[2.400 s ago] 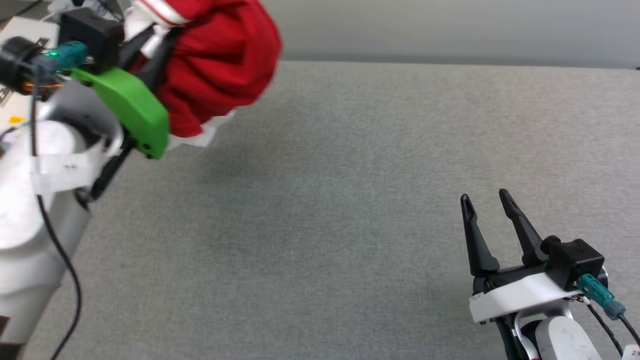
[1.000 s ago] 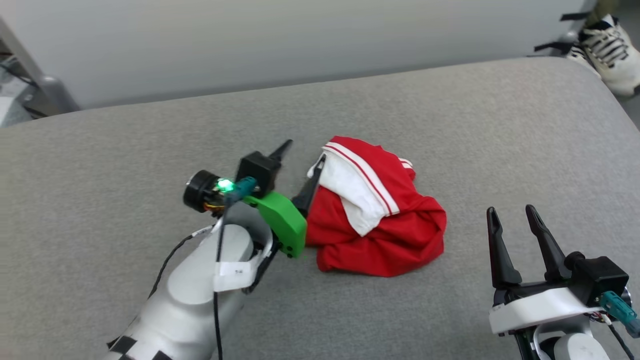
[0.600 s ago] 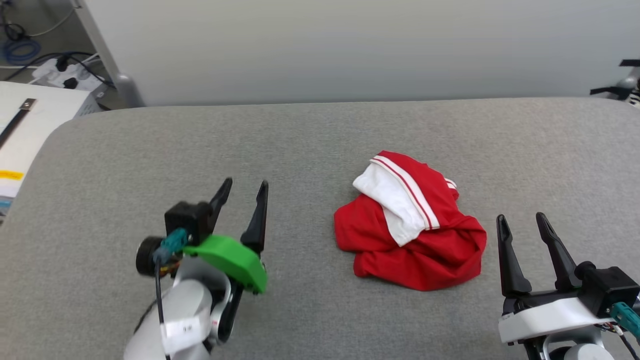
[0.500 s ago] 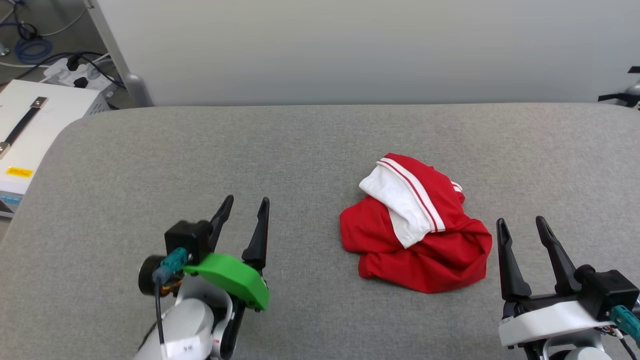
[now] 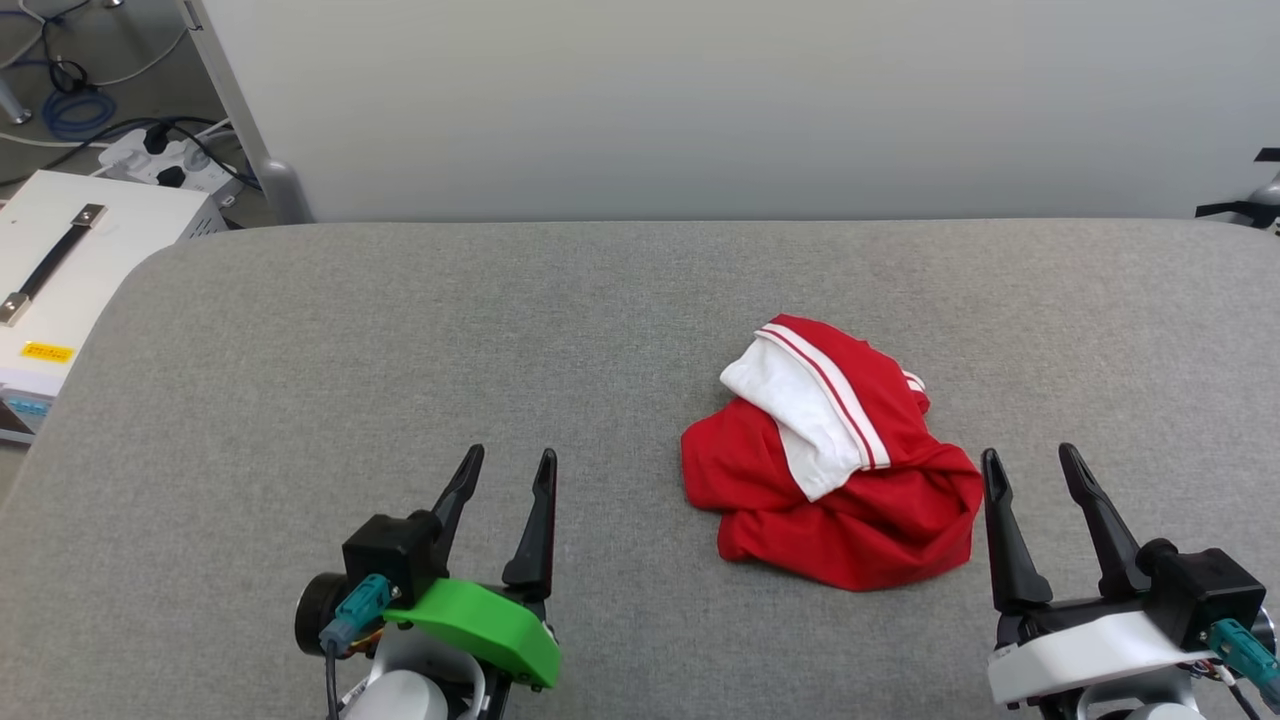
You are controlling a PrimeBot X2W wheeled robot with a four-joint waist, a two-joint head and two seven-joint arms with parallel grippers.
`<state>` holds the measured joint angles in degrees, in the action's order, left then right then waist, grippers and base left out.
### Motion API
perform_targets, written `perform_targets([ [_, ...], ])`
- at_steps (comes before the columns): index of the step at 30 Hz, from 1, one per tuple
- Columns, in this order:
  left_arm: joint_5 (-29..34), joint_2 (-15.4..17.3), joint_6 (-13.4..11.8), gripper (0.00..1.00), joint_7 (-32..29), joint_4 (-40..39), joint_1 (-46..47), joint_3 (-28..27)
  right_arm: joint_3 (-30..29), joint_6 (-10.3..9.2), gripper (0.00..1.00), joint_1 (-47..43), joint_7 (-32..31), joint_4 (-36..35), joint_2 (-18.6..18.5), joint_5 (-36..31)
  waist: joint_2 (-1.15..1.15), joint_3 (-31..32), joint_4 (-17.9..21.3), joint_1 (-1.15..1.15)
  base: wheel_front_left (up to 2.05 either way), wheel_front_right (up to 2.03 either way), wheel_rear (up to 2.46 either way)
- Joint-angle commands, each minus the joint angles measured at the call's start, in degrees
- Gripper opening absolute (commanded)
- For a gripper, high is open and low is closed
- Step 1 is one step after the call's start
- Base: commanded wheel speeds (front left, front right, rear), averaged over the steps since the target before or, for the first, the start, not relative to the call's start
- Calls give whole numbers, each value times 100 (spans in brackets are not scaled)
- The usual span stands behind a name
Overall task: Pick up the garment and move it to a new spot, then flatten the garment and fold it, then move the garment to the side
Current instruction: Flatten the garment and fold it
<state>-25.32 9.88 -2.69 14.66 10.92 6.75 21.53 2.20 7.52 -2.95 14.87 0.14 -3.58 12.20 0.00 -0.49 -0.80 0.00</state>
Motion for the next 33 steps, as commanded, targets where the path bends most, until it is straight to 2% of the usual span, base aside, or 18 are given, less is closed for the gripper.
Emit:
perform_targets([
  [1, 77, -42, 69, 100, 33, 22, -64, -27, 14, -3, 100, -51, 13, 0, 5, -2, 0, -2, 9, 0, 0, 0, 0],
  [7, 90, -86, 312, 100, -1, 194, 71, 91, 34, -3, 100, -24, 13, 12, -7, -2, 0, -62, 71, 0, 0, 0, 0],
  [10, 121, -63, 447, 100, -270, 193, 309, 253, 59, -3, 100, 7, 13, 12, -18, -7, 0, -140, 140, 0, 0, 0, 0],
  [13, 137, -73, 599, 100, -716, 138, 581, 493, 64, -3, 100, 54, 13, 2, -19, -10, 0, -256, 222, 0, 0, 0, 0],
  [18, 98, -186, 763, 100, -1841, 92, 1263, 918, 91, -3, 100, 153, 13, 18, -12, -18, 0, -492, 415, 0, 0, 0, 0],
  [26, -40, -480, 586, 100, -3530, 338, 2194, 1249, 170, -3, 100, 298, 13, 69, 23, 17, 0, -830, 771, 0, 0, 0, 0],
  [29, 43, -524, 494, 100, -3992, 571, 2577, 1388, 228, -3, 100, 385, 13, 87, 39, 17, 0, -1009, 932, 0, 0, 0, 0],
  [33, 78, -566, 477, 100, -4177, 793, 2788, 1512, 266, -3, 100, 449, 13, 78, 48, 15, 0, -1173, 1022, 0, 0, 0, 0],
])
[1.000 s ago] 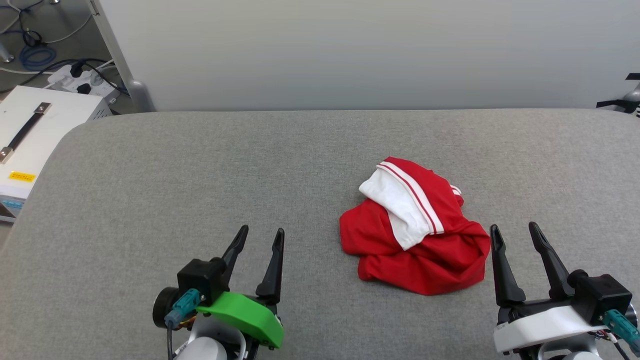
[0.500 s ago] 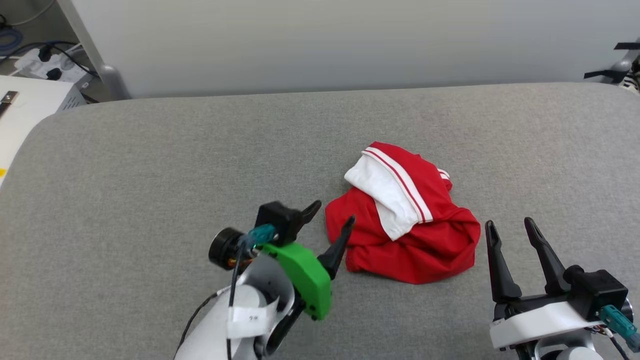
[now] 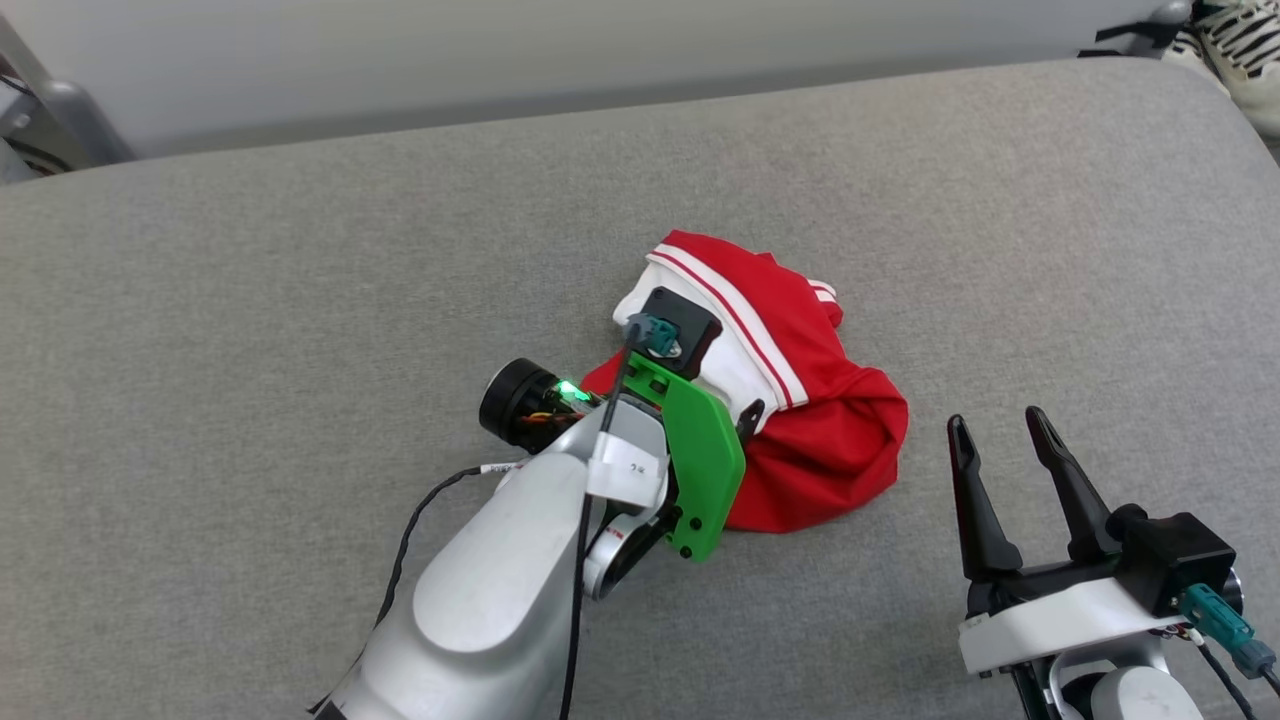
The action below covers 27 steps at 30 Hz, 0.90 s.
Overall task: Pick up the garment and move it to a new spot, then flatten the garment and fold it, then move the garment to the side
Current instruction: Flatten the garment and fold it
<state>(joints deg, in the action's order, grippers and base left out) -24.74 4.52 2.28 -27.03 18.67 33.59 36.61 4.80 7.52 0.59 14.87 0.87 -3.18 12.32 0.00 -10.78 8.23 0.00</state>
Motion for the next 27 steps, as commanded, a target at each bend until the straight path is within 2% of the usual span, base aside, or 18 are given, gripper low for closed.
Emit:
perform_targets([
  [1, 54, -38, -21, 100, -50, 94, 166, 53, 21, -3, 100, 110, 13, 10, 11, 0, 0, -181, 135, 0, 0, 0, 0],
  [10, 334, -69, -58, 100, 63, 807, 525, 321, 126, -3, 100, 243, 13, 32, 22, 6, 0, -420, 248, 0, 0, 0, 0],
  [11, 321, -72, -36, 45, 66, 867, 525, 338, 120, -3, 100, 248, 13, 35, 23, 7, 0, -428, 244, 0, 0, 0, 0],
  [12, 315, -74, -7, 0, 98, 918, 532, 360, 111, -3, 100, 251, 13, 41, 24, 7, 0, -435, 234, 0, 0, 0, 0],
  [19, 234, -103, 72, 0, 717, 919, 563, 356, 40, -3, 100, 221, 13, 123, 27, -20, 0, -276, 35, 0, 0, 0, 0],
  [27, 47, -28, 0, 0, 1363, 327, 468, 138, -134, -3, 100, 69, 13, 215, 23, -72, 0, 209, -483, 0, 0, 0, 0],
])
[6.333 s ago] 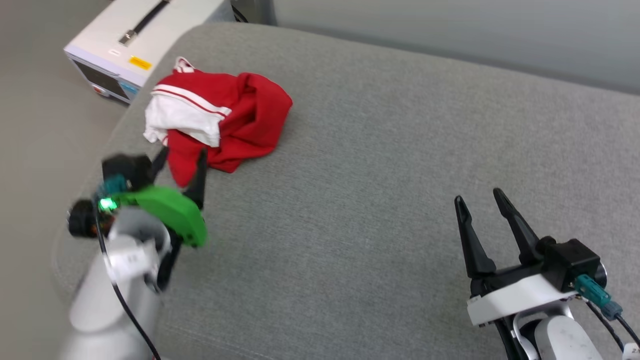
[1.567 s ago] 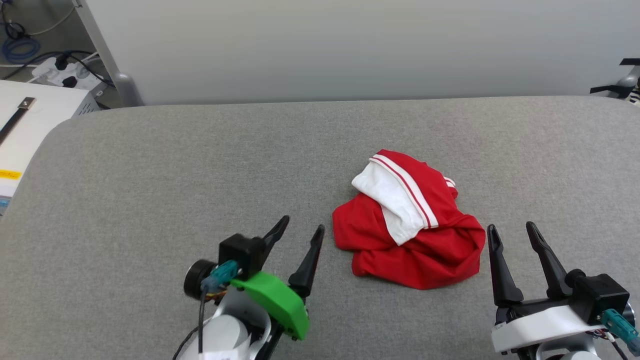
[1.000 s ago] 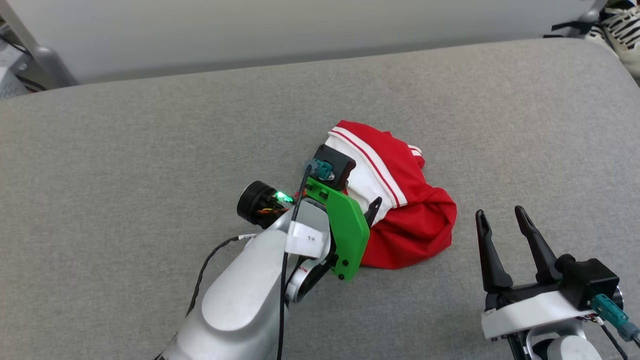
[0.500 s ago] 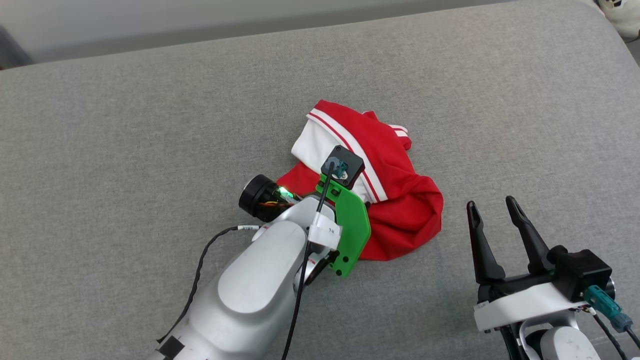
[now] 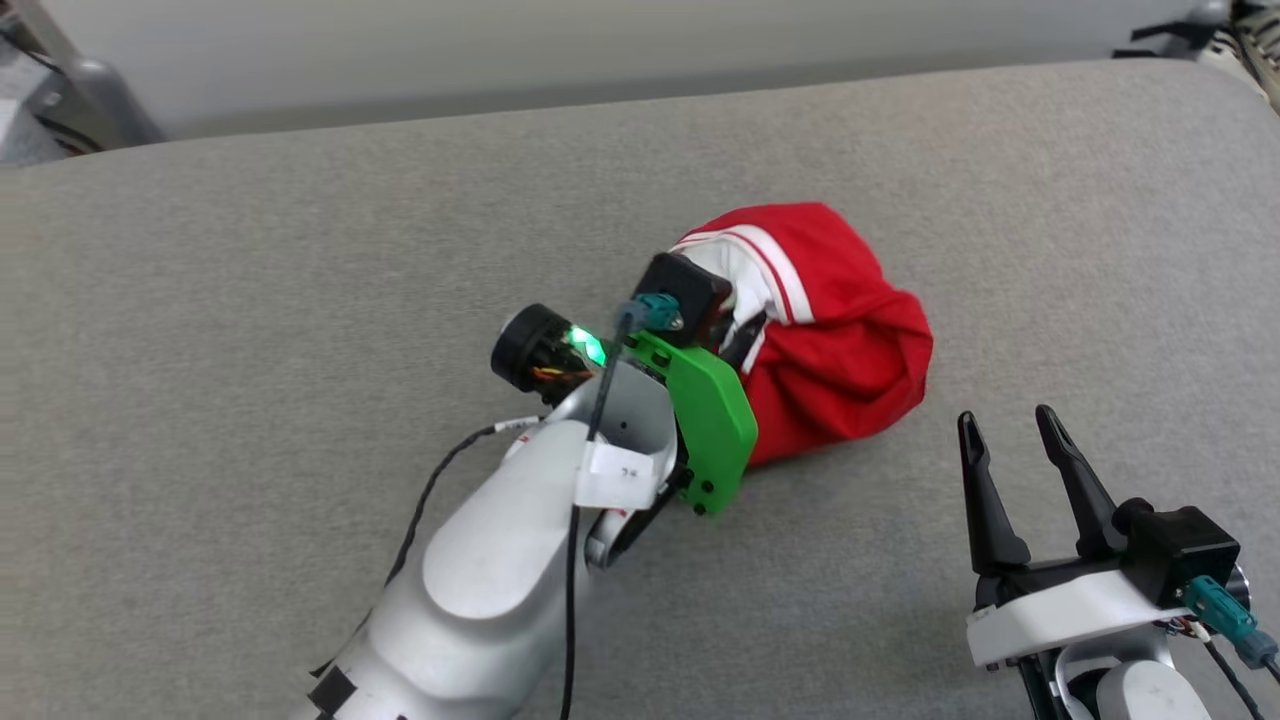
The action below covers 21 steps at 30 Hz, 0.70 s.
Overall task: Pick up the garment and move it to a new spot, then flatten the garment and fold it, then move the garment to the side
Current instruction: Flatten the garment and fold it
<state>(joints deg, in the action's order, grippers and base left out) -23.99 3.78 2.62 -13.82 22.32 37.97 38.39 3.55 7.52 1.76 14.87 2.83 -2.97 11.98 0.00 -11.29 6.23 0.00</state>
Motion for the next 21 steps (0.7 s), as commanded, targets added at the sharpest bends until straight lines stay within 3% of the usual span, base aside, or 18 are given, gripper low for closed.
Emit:
perform_targets([
  [1, -33, 141, -68, 0, 95, -151, -2, -107, -20, -3, 100, -63, 13, 27, 3, -41, 0, 307, -348, 0, 0, 0, 0],
  [6, -215, 668, -172, 0, 251, -670, -298, -518, -56, -3, 100, -115, 13, 29, 4, -39, 0, 416, -625, 0, 0, 0, 0],
  [13, -836, 1462, 35, 0, 317, -786, -1254, -1030, -83, -3, 100, -139, 13, 34, 7, -39, 0, 351, -865, 0, 0, 0, 0],
  [21, -860, 1415, 85, 0, 629, -207, -1679, -898, -81, -3, 100, -83, 13, 73, 7, -68, 0, 331, -923, 0, 0, 0, 0],
])
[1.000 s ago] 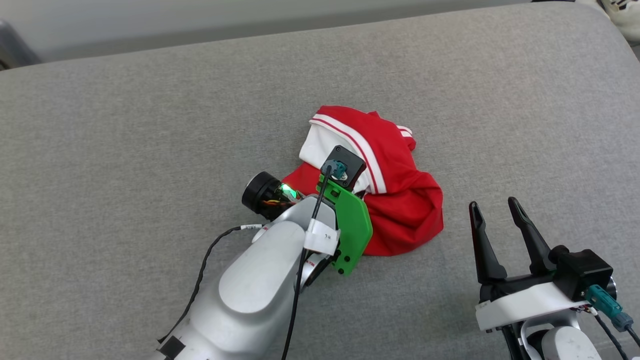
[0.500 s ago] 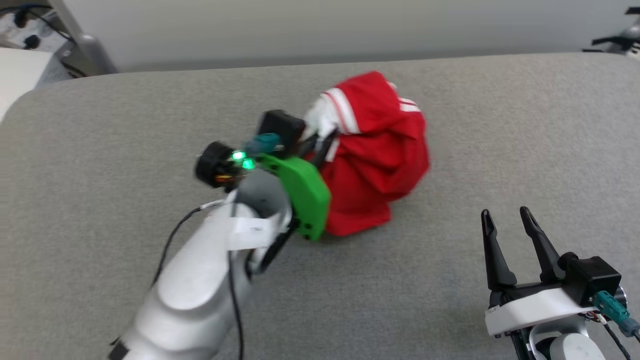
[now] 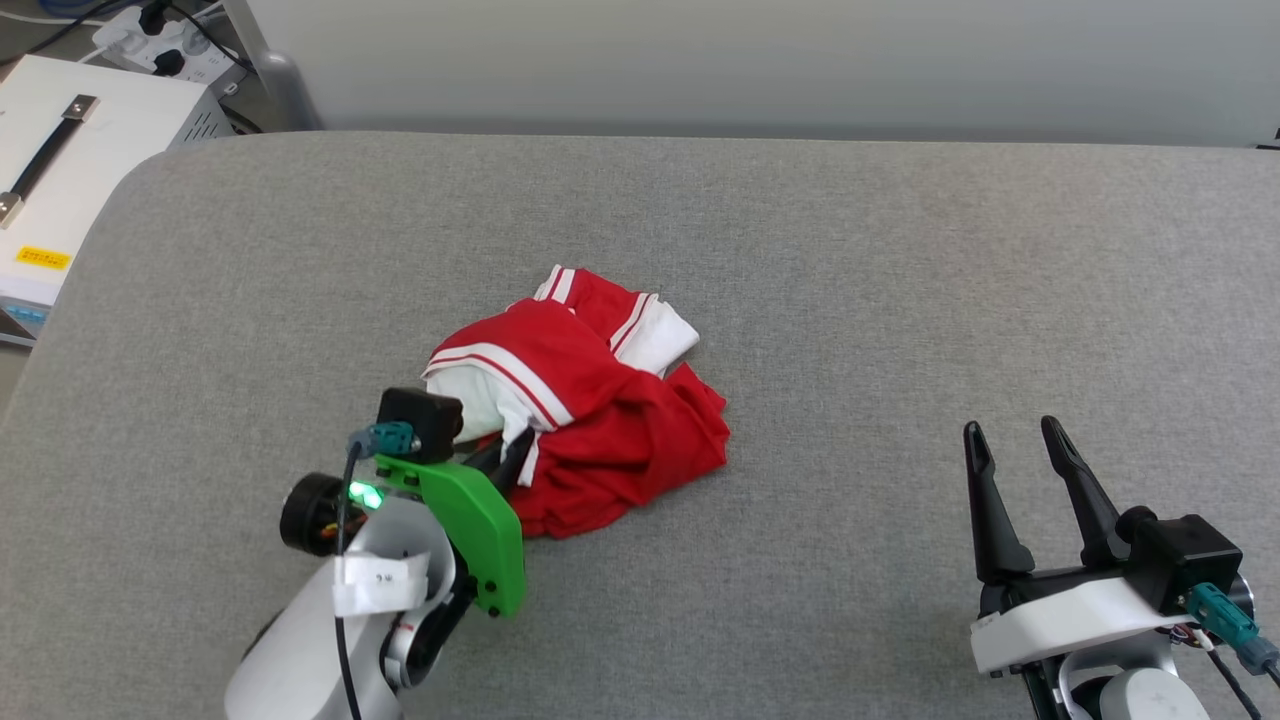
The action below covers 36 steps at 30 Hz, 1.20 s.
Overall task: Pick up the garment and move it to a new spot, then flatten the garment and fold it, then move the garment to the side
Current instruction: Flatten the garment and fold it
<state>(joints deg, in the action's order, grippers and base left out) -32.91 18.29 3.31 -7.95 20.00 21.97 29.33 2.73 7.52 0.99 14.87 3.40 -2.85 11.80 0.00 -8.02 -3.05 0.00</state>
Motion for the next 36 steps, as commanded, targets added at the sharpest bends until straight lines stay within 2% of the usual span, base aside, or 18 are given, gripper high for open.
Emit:
perform_targets([
  [1, 43, -55, 8, 0, 72, 99, -102, 28, 7, -3, 100, -6, 13, 20, -5, -53, 0, 13, 8, 0, 0, 0, 0],
  [5, 166, -85, -116, 0, 194, 447, -178, 103, 8, -3, 100, -24, 13, 15, -5, -64, 0, 27, 18, 0, 0, 0, 0],
  [6, 203, -88, -155, 23, 204, 548, -196, 130, 3, -3, 100, -33, 13, 18, -5, -67, 0, 31, 15, 0, 0, 0, 0],
  [7, 243, -88, -174, 57, 206, 620, -204, 165, -1, -3, 100, -40, 13, 21, -5, -69, 0, 35, 11, 0, 0, 0, 0],
  [8, 318, -82, -193, 100, 251, 687, -202, 216, -6, -3, 100, -49, 13, 25, -7, -70, 0, 38, 5, 0, 0, 0, 0],
  [11, 383, -145, -262, 100, 540, 761, -178, 207, -25, -3, 100, -59, 13, 38, -10, -71, 0, 63, -28, 0, 0, 0, 0],
  [17, 628, -196, -589, 100, 1527, 570, -100, 47, -13, -3, 100, -82, 13, 21, -114, -50, 0, 143, -249, 0, 0, 0, 0],
  [20, 784, -194, -662, 100, 2004, 281, -158, 38, 139, -3, 100, 0, 13, 61, -309, 46, 0, 146, -429, 0, 0, 0, 0],
  [23, 1008, -191, -859, 100, 2202, -32, -259, 13, 420, -3, 100, 208, -206, 93, -611, 191, 0, 98, -649, 0, 0, 0, 0],
  [25, 1125, -224, -969, 100, 2256, -249, -358, -8, 656, -3, 100, 450, -584, 57, -876, 323, 0, 43, -818, 0, 0, 0, 0],
  [29, 1317, -374, -1111, 100, 2290, -773, -508, -166, 1210, -3, 100, 1197, -1785, 4, -1498, 743, 0, -124, -1187, 0, 0, 0, 0],
  [33, 1529, -532, -1075, 100, 2292, -1121, -655, -322, 1827, -3, 100, 2040, -3187, 146, -2029, 1306, 0, -300, -1502, 0, 0, 0, 0],
  [36, 1630, -659, -988, 100, 2293, -1200, -712, -401, 2195, -3, 100, 2627, -4220, 345, -2255, 1836, 0, -434, -1703, 0, 0, 0, 0],
])
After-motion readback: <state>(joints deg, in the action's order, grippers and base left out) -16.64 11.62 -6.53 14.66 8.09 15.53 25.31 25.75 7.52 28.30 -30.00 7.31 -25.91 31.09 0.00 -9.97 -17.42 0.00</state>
